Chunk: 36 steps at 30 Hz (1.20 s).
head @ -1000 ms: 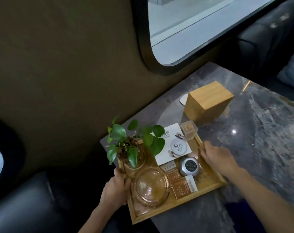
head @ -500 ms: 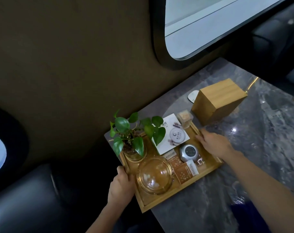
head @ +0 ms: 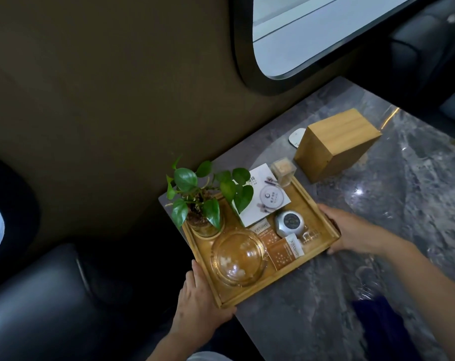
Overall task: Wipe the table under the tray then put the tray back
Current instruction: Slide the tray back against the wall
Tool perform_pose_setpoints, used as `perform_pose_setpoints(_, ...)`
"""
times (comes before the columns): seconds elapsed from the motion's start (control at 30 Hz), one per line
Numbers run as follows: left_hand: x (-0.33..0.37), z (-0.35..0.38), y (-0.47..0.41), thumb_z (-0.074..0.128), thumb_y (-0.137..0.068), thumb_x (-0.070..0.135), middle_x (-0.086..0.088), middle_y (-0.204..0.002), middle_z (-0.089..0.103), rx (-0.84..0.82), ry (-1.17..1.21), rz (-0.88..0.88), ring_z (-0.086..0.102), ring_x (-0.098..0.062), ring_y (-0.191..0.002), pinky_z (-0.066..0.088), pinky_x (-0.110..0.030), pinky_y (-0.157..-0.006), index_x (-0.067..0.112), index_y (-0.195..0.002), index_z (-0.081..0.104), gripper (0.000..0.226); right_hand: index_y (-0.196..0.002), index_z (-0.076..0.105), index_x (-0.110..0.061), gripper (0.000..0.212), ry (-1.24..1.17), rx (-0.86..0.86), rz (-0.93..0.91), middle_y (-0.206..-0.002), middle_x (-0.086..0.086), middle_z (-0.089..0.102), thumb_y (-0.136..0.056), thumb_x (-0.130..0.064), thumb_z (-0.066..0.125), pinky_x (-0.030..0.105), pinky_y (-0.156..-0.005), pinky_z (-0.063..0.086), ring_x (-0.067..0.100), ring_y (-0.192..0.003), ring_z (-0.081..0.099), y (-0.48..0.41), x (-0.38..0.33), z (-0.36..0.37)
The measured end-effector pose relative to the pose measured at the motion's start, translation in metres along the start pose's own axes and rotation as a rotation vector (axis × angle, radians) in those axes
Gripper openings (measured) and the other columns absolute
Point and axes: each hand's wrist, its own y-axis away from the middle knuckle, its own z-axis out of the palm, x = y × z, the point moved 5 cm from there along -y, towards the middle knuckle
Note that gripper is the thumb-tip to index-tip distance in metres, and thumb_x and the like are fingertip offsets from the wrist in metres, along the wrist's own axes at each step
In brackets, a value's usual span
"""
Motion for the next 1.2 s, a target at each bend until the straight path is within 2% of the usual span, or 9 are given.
perform_pose_setpoints(0.1, -0.005, -0.001, -0.001, 0.076, -0.062, 0.049, -0.005, -0.129, 0.038, 0.081, 0.069, 0.03, 0.042, -0.02, -0.121, 0.036, -0.03, -0.106, 0.007, -0.146, 0.0, 0.121, -0.141, 0.027, -0.024, 0.105, 0.049, 0.04, 0.015, -0.134, -0.002, 0.05, -0.055, -0.014, 0.087, 0.03, -0.1, 0.039, 0.015, -0.118, 0.048, -0.005, 0.0, -0.003)
perform_pose_setpoints(0.2, -0.009, -0.003, -0.006, 0.077, -0.061, 0.047, -0.006, -0.122, 0.043, 0.116, 0.121, 0.025, 0.048, -0.021, -0.111, 0.043, -0.037, -0.099, 0.011, -0.145, 0.01, 0.113, -0.142, 0.027, -0.023, 0.102, 0.114, 0.093, 0.017, -0.141, 0.002, 0.046, -0.058, -0.017, 0.085, 0.035, -0.106, 0.034, 0.02, -0.125, 0.045, -0.013, -0.005, -0.008)
perform_pose_setpoints(0.33, -0.014, -0.015, -0.018, 0.079, -0.059, 0.043, -0.006, -0.115, 0.046, 0.156, 0.183, 0.014, 0.05, -0.022, -0.104, 0.046, -0.041, -0.094, 0.013, -0.141, 0.021, 0.105, -0.143, 0.027, -0.018, 0.094, 0.222, 0.153, 0.016, -0.142, 0.007, 0.045, -0.066, -0.018, 0.08, 0.035, -0.104, 0.035, 0.024, -0.126, 0.045, -0.03, -0.023, -0.015)
perform_pose_setpoints(0.63, -0.021, -0.045, -0.054, 0.081, -0.059, 0.042, -0.006, -0.119, 0.045, 0.188, 0.225, -0.006, 0.049, -0.023, -0.109, 0.046, -0.041, -0.097, 0.016, -0.141, 0.021, 0.104, -0.137, 0.038, -0.017, 0.077, 0.141, 0.204, 0.024, -0.134, 0.008, 0.052, -0.071, -0.005, 0.075, 0.04, -0.1, 0.04, 0.027, -0.12, 0.049, -0.069, -0.058, -0.03)
perform_pose_setpoints(0.9, -0.02, -0.043, -0.058, 0.079, -0.059, 0.045, -0.006, -0.12, 0.045, 0.173, 0.202, -0.018, 0.049, -0.022, -0.11, 0.047, -0.038, -0.096, 0.016, -0.142, 0.018, 0.107, -0.138, 0.035, -0.021, 0.073, 0.186, 0.216, 0.085, -0.135, 0.006, 0.05, -0.076, -0.01, 0.072, 0.041, -0.095, 0.043, 0.029, -0.118, 0.05, -0.07, -0.062, -0.033)
perform_pose_setpoints(1.03, -0.02, -0.046, -0.058, 0.078, -0.06, 0.05, -0.008, -0.126, 0.044, 0.145, 0.12, -0.053, 0.048, -0.024, -0.116, 0.045, -0.038, -0.098, 0.013, -0.143, 0.015, 0.11, -0.134, 0.037, -0.02, 0.068, 0.196, 0.227, 0.108, -0.133, 0.007, 0.051, -0.076, -0.013, 0.071, 0.043, -0.094, 0.045, 0.03, -0.117, 0.051, -0.068, -0.062, -0.032)
perform_pose_setpoints(1.13, -0.014, -0.052, -0.057, 0.071, -0.065, 0.058, -0.012, -0.134, 0.042, 0.087, -0.082, -0.058, 0.046, -0.027, -0.124, 0.042, -0.037, -0.102, 0.006, -0.144, 0.011, 0.113, -0.128, 0.041, -0.019, 0.06, 0.235, 0.217, 0.111, -0.128, 0.009, 0.052, -0.076, -0.015, 0.071, 0.048, -0.091, 0.046, 0.032, -0.114, 0.053, -0.067, -0.064, -0.031)
perform_pose_setpoints(1.2, -0.01, -0.058, -0.059, 0.065, -0.069, 0.062, -0.014, -0.136, 0.042, -0.014, -0.208, -0.091, 0.047, -0.027, -0.124, 0.043, -0.036, -0.101, 0.002, -0.143, 0.015, 0.107, -0.119, 0.045, -0.019, 0.05, 0.261, 0.206, 0.108, -0.123, 0.008, 0.055, -0.076, -0.018, 0.07, 0.049, -0.088, 0.048, 0.032, -0.111, 0.055, -0.066, -0.066, -0.031)
